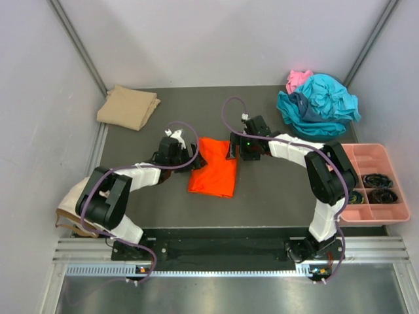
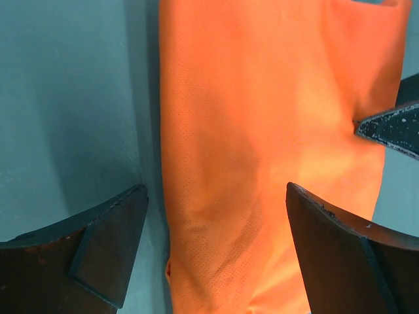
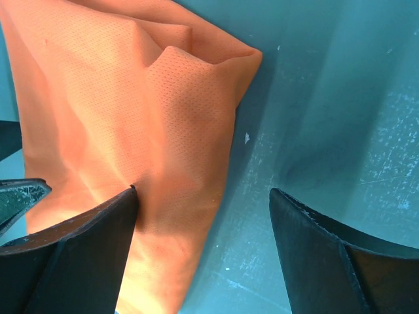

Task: Fold and stack the t-shirts
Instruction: Smooth out wrinkles on the folded tshirt

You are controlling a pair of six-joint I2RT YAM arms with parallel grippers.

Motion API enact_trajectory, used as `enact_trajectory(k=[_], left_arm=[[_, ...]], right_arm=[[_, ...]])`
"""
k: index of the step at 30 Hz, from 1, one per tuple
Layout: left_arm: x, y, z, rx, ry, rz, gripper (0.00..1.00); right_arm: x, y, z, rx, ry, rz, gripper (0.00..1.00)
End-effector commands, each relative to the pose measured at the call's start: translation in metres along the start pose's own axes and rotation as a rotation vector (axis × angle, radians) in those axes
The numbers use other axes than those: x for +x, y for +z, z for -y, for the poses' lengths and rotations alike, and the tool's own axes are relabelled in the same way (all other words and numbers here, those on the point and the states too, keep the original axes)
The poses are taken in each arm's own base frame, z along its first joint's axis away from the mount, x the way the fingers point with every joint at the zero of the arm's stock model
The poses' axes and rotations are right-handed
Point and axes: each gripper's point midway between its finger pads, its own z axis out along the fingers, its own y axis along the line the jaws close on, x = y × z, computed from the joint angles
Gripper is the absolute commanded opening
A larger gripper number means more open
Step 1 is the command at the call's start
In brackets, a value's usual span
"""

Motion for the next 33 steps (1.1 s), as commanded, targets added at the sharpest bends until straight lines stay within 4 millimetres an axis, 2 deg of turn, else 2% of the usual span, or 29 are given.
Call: enact_trajectory(k=[1, 4, 8, 12, 17, 18, 20, 21, 22, 23, 24, 25, 28, 29, 31, 32, 33], left_arm=[[0.077, -0.015, -0.036, -0.123, -0.052, -0.261, 0.91], [0.083, -0.015, -0.036, -0.115, -0.057, -0.283, 0.89], [0.085, -0.008, -0.036, -0.11, -0.057, -0.302, 0.86], [0.094, 0.0, -0.035, -0.085, -0.069, -0.336, 0.77], [0.101, 0.005, -0.032, -0.061, -0.074, -0.359, 0.66], [0.101, 0.006, -0.032, -0.058, -0.073, -0.361, 0.55], [0.102, 0.006, -0.031, -0.053, -0.075, -0.366, 0.4], [0.102, 0.006, -0.031, -0.053, -0.075, -0.366, 0.2], [0.101, 0.006, -0.031, -0.053, -0.076, -0.364, 0.11], [0.099, 0.007, -0.03, -0.053, -0.075, -0.361, 0.01], [0.096, 0.007, -0.029, -0.054, -0.07, -0.355, 0.0], [0.095, 0.007, -0.029, -0.058, -0.072, -0.358, 0.0], [0.072, 0.013, -0.022, -0.06, -0.039, -0.313, 0.0], [0.056, 0.018, -0.015, -0.057, -0.023, -0.283, 0.0], [0.043, 0.02, -0.009, -0.055, -0.005, -0.275, 0.0], [0.023, 0.025, 0.002, -0.033, 0.012, -0.241, 0.0], [0.016, 0.027, 0.007, -0.023, 0.025, -0.232, 0.0]], right_arm=[[-0.021, -0.014, -0.008, -0.025, -0.006, 0.072, 0.81], [-0.025, -0.022, -0.013, -0.041, -0.007, 0.098, 0.81], [-0.036, -0.044, -0.021, -0.057, -0.019, 0.144, 0.82], [-0.043, -0.06, -0.021, -0.051, -0.024, 0.173, 0.83], [-0.047, -0.067, -0.018, -0.049, -0.018, 0.183, 0.83], [-0.046, -0.067, -0.016, -0.047, -0.016, 0.183, 0.84], [-0.045, -0.067, -0.015, -0.045, -0.013, 0.181, 0.84], [-0.044, -0.067, -0.015, -0.044, -0.012, 0.18, 0.84], [-0.043, -0.067, -0.014, -0.043, -0.01, 0.177, 0.84], [-0.044, -0.068, -0.014, -0.044, -0.009, 0.18, 0.84], [-0.043, -0.067, -0.013, -0.043, -0.008, 0.179, 0.84], [-0.043, -0.067, -0.013, -0.042, -0.009, 0.178, 0.84], [-0.04, -0.067, -0.011, -0.039, -0.006, 0.175, 0.84], [-0.04, -0.068, -0.011, -0.039, -0.005, 0.175, 0.84], [-0.036, -0.067, -0.01, -0.039, -0.006, 0.169, 0.84], [-0.036, -0.068, -0.01, -0.039, -0.006, 0.171, 0.84], [-0.035, -0.068, -0.008, -0.037, -0.004, 0.169, 0.84]])
